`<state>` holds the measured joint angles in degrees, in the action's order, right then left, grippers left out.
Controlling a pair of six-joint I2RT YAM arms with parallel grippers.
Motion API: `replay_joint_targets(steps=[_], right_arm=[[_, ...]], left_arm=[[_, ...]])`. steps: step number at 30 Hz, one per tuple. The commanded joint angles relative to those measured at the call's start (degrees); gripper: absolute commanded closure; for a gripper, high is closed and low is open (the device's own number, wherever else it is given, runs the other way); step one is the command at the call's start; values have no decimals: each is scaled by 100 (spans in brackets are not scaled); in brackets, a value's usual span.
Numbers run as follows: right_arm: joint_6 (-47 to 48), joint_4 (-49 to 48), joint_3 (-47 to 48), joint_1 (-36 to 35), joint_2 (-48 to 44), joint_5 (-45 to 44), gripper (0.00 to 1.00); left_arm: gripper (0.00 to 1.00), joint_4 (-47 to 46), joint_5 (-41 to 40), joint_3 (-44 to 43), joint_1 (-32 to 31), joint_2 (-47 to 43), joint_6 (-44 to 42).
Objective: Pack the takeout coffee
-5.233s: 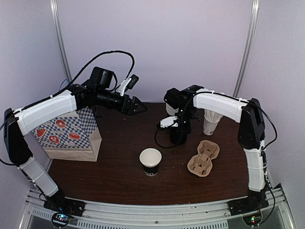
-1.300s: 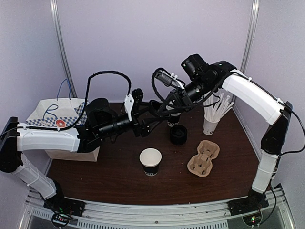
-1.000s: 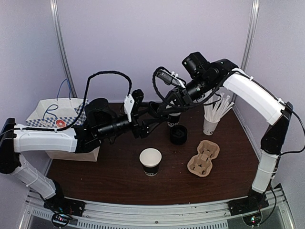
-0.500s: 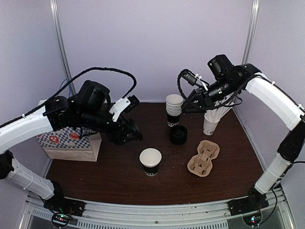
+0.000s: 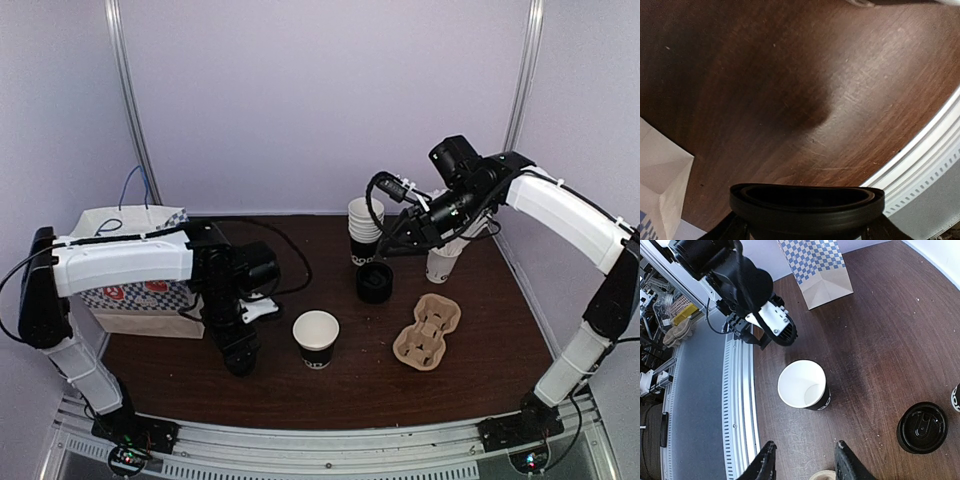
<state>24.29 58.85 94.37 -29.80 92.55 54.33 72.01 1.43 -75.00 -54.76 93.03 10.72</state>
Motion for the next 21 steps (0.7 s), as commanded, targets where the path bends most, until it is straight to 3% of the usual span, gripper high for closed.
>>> replay_joint_targets(steps=[1, 7, 11, 16, 21], right_arm=[[75, -190, -207, 18, -276, -100, 60], [76, -208, -292, 36, -338, -150, 60], [68, -231, -340, 68, -381, -151, 60], [34, -305, -433, 113, -396, -96, 60], [42, -373, -529, 115, -373, -47, 60]], left_arm=[[29, -16, 313, 298, 32, 294, 110], [28, -516, 635, 590, 82, 929, -88], [17, -726, 551, 689, 80, 1056, -21], [11, -942, 339, 874, 82, 704, 130], [13, -1330, -234, 1233, 85, -147, 502]])
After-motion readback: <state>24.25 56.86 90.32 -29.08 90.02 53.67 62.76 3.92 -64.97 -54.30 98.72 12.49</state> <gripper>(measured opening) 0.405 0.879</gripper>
